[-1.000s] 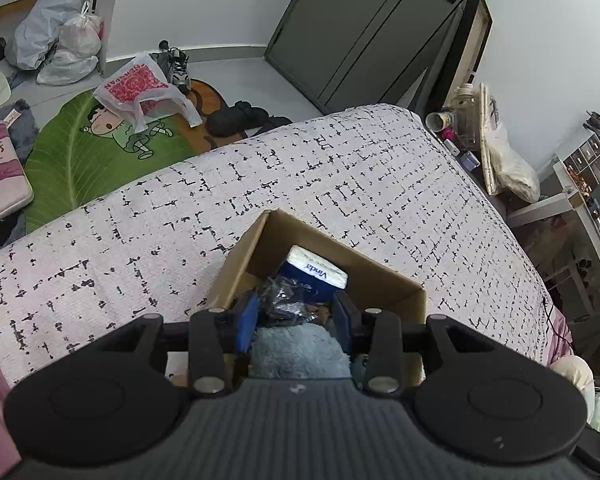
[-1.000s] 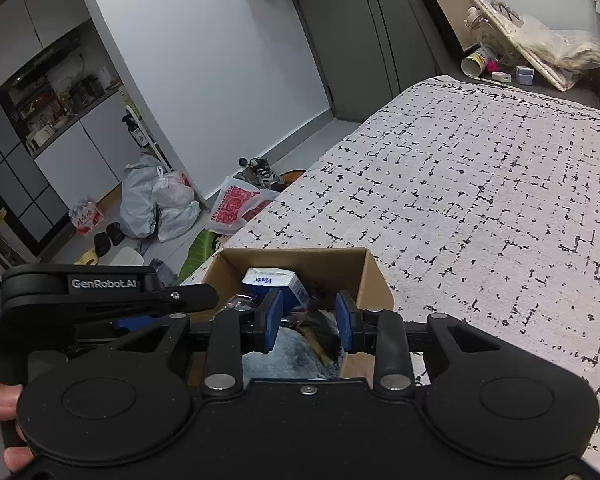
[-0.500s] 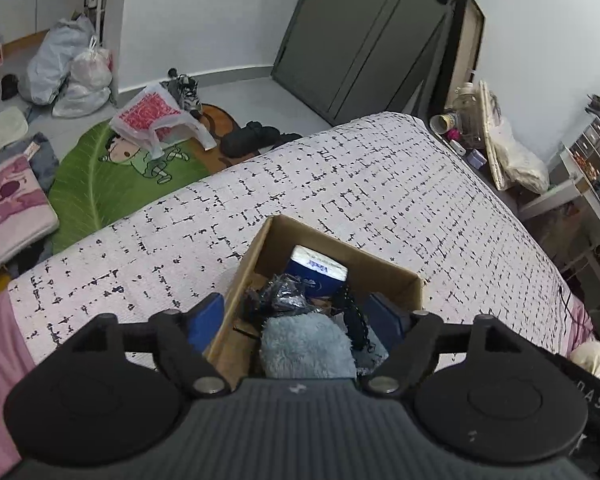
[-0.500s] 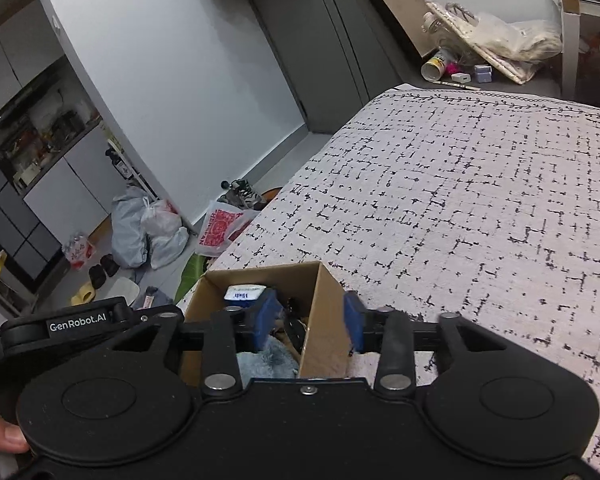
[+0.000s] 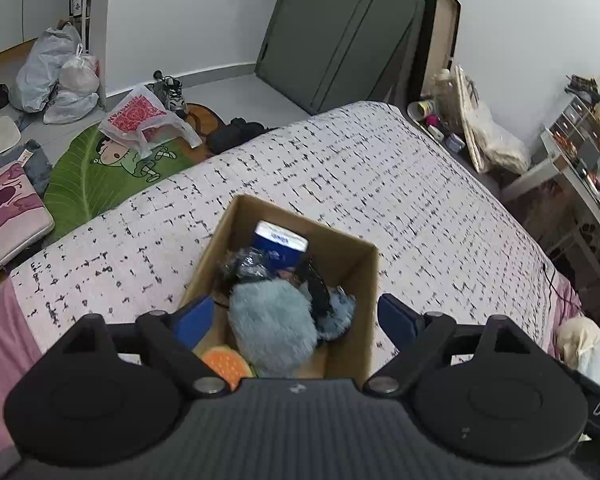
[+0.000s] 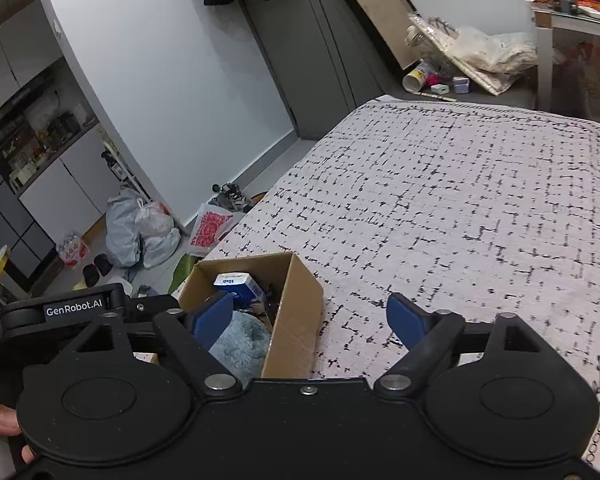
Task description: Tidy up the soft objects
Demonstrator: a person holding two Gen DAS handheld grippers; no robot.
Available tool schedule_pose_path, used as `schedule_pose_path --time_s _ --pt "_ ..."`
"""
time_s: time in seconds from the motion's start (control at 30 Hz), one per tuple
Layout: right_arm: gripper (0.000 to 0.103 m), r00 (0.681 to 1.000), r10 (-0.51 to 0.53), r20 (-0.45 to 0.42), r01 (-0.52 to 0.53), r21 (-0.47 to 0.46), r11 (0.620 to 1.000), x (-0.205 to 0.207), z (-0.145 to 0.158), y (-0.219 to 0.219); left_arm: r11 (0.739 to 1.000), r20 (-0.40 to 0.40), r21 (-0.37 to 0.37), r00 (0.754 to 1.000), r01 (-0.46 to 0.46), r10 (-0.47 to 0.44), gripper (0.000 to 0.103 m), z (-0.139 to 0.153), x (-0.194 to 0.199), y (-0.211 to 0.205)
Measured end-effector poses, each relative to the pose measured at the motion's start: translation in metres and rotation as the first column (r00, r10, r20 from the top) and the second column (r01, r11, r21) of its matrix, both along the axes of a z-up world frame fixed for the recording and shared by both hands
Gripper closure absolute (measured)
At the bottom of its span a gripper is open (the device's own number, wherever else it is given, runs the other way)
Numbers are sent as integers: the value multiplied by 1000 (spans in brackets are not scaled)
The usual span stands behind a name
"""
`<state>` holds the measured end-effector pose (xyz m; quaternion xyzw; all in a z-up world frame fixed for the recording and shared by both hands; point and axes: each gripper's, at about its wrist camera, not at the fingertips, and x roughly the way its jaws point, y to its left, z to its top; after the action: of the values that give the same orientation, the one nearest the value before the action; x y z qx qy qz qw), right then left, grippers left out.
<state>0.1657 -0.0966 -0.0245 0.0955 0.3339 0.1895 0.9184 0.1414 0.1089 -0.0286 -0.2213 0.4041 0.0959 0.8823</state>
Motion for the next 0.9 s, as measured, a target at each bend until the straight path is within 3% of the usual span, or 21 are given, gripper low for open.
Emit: schedule_pose_path --time_s 0.27,0.9 --pt "0 1000 4 15 -4 14 1000 -22 11 -22 997 11 71 999 33 -34 9 16 -17 -30" --pt "0 998 -53 17 52 68 996 -71 14 -84 977 7 177 993 118 -121 1 40 -59 -75"
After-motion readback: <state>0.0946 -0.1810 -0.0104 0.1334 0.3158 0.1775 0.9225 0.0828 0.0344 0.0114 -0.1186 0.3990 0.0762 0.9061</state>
